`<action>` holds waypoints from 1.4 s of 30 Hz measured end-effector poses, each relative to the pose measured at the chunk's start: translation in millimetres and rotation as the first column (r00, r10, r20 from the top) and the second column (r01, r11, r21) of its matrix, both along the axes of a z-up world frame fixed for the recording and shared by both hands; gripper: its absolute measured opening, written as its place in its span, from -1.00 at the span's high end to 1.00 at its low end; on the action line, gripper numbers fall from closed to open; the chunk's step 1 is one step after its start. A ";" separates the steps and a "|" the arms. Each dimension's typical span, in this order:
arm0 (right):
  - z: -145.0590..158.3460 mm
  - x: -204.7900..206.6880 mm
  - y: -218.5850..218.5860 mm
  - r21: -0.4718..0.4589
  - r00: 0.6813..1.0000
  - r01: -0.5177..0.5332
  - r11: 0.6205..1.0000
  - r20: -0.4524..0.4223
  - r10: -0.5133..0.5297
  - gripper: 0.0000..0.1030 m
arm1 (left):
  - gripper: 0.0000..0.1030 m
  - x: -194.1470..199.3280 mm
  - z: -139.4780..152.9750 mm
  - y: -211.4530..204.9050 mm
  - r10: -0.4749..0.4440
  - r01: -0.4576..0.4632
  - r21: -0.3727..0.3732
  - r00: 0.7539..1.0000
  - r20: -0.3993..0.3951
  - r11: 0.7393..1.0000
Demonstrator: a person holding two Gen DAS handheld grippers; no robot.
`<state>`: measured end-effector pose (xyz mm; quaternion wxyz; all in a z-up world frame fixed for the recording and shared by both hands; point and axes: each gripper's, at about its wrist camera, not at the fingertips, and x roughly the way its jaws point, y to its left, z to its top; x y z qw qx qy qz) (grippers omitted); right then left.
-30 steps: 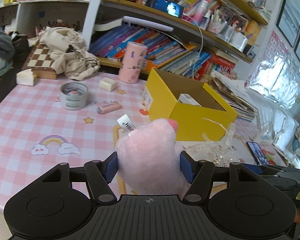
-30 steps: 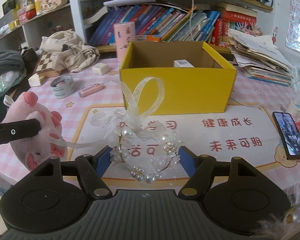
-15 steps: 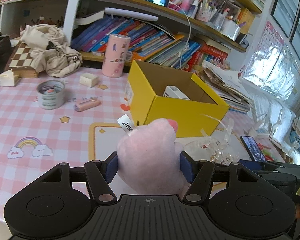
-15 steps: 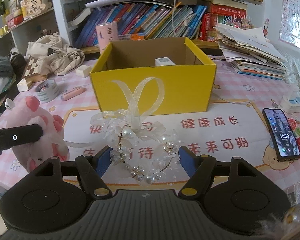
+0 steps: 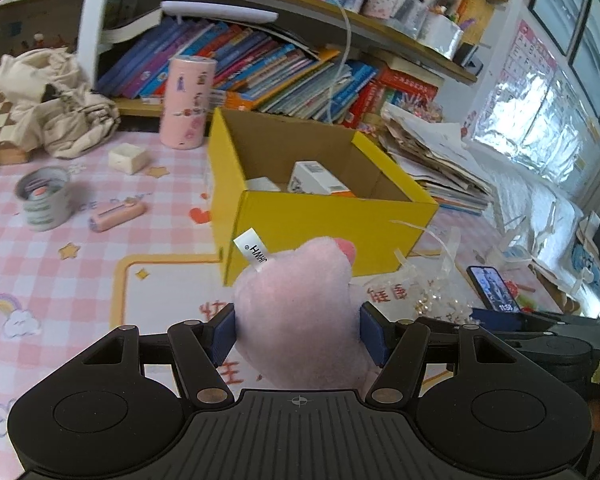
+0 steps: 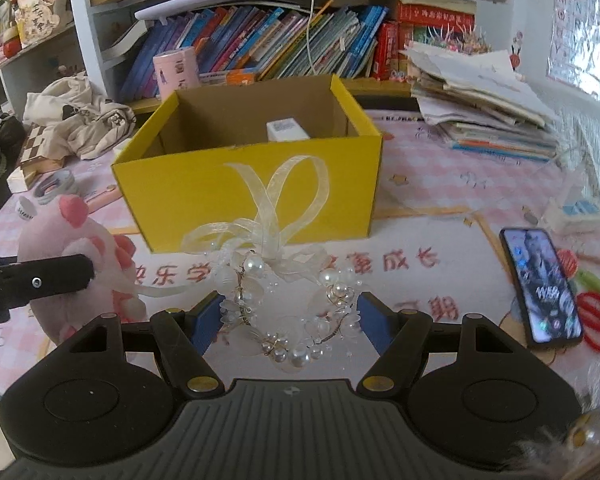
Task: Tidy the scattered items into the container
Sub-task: 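Carry the plush pig and pearl headband over the yellow box with both grippers, then open the left gripper to drop the pig in while the right gripper releases the headband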
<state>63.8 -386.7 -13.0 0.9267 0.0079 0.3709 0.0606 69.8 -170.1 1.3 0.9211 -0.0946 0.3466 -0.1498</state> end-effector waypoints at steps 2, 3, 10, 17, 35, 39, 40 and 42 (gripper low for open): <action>2.3 4.8 -4.0 -0.003 1.000 -0.009 1.000 0.013 0.009 -0.36 | -0.23 3.7 2.9 -7.9 -0.013 0.012 0.012 1.000 0.020 1.000; 4.6 8.0 -6.1 0.002 1.000 -0.016 1.000 0.019 0.016 -0.36 | -0.23 5.5 4.8 -11.0 -0.015 0.015 0.017 0.999 0.031 1.000; 21.6 30.9 -20.7 0.037 0.996 -0.066 0.997 0.066 0.064 -0.36 | -0.23 18.7 23.7 -28.8 -0.010 0.004 0.047 0.994 0.113 0.999; 37.6 58.0 -26.9 0.050 0.984 -0.123 0.991 0.133 0.115 -0.36 | -0.23 35.8 38.6 -39.6 0.035 -0.046 0.066 0.985 0.169 0.997; 47.1 167.8 -20.9 0.006 0.943 -0.267 0.964 0.208 0.260 -0.37 | -0.23 105.7 45.9 -48.6 0.116 -0.156 0.183 0.970 0.214 0.971; 33.4 193.8 -14.2 0.000 0.942 -0.299 0.954 0.160 0.295 -0.37 | -0.23 123.9 38.0 -53.3 0.108 -0.150 0.212 0.975 0.196 0.966; 29.9 198.6 -12.3 -0.001 0.941 -0.307 0.952 0.149 0.303 -0.37 | -0.23 127.9 36.9 -54.6 0.106 -0.148 0.217 0.976 0.192 0.965; 23.6 207.4 -7.7 -0.008 0.938 -0.325 0.946 0.125 0.324 -0.37 | -0.23 134.8 33.9 -55.3 0.109 -0.147 0.220 0.978 0.176 0.964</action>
